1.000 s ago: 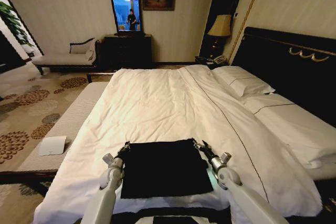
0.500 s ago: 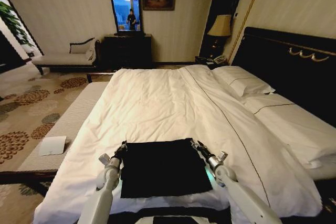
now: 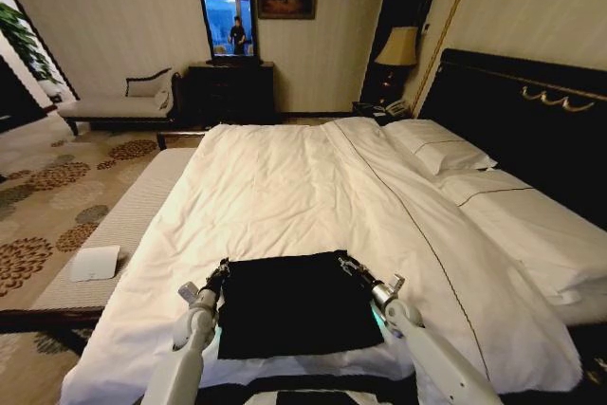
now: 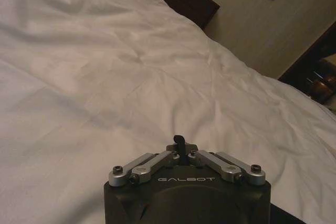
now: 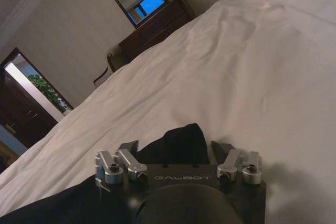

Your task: Fold the clothes on the bed.

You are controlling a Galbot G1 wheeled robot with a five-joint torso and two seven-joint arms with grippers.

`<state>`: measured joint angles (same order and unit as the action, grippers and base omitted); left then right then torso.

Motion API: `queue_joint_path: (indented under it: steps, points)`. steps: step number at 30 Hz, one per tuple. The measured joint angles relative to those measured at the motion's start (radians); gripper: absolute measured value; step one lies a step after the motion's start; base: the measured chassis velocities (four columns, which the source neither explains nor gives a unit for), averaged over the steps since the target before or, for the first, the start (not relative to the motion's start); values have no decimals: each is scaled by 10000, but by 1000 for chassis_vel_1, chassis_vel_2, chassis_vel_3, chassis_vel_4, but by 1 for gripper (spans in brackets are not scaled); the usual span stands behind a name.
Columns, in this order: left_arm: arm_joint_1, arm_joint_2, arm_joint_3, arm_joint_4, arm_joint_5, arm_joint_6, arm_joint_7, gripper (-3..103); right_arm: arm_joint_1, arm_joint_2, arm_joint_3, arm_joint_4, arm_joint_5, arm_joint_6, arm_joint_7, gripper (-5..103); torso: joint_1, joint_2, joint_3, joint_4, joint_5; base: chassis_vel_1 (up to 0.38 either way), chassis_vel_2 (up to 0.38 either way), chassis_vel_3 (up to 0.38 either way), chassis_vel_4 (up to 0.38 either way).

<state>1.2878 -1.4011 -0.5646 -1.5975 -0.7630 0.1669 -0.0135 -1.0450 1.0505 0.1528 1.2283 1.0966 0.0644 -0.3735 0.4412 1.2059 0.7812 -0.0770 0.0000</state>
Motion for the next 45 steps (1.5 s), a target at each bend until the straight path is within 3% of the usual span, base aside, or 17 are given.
queue_joint_path:
  steps: [4,6,10,12,14,18,19,25,28,30,34,45]
  points:
    - [8,-3,18,-12,10,0,-11,2,120,71,-35,-212,-49,174,-68,57,0,0,1,0,1,0,0,0,0]
    - [-6,-3,26,-12,12,0,-15,2,126,79,-37,-235,-82,211,-105,57,0,0,0,1,0,0,0,0,0]
    - [-69,-31,60,17,26,0,-29,2,160,114,-66,-371,-261,412,-175,36,0,-1,0,0,1,0,0,0,0]
    - [-84,-41,70,35,41,0,-31,2,161,115,-68,-373,-261,412,-175,36,0,0,0,0,1,0,0,0,0]
    - [-103,-57,81,60,58,0,-32,2,161,115,-69,-364,-246,411,-175,25,0,0,1,0,1,0,0,0,0]
    - [-148,-64,103,94,68,0,-33,2,159,114,-68,-351,-232,559,-302,14,0,-1,0,0,0,0,0,0,0]
    - [-164,-66,107,94,68,-4,-32,2,155,117,-52,-312,-187,658,-396,3,0,0,1,0,1,0,0,0,0]
    - [-132,-57,98,-263,-160,-70,-16,2,-108,-4,132,550,355,993,-474,2,0,-1,1,-1,0,0,0,0,0]
    - [120,78,7,-1332,-677,-91,25,2,-572,-210,447,1799,804,1505,-390,2,0,-1,0,-1,-1,0,0,0,0]
    - [137,90,0,-1411,-718,-91,27,2,-604,-222,466,1874,821,1539,-387,2,0,-1,0,0,-2,0,0,0,0]
    - [449,364,-354,-3284,-1750,-88,-8,2,-1251,-505,962,3885,1270,2070,-18,2,-1,0,-1,-2,0,0,0,0,0]
    - [1281,728,-1107,-5065,-2335,-1,-138,2,-2105,-651,1720,6368,997,2489,802,2,0,-2,-1,0,0,0,0,0,0]
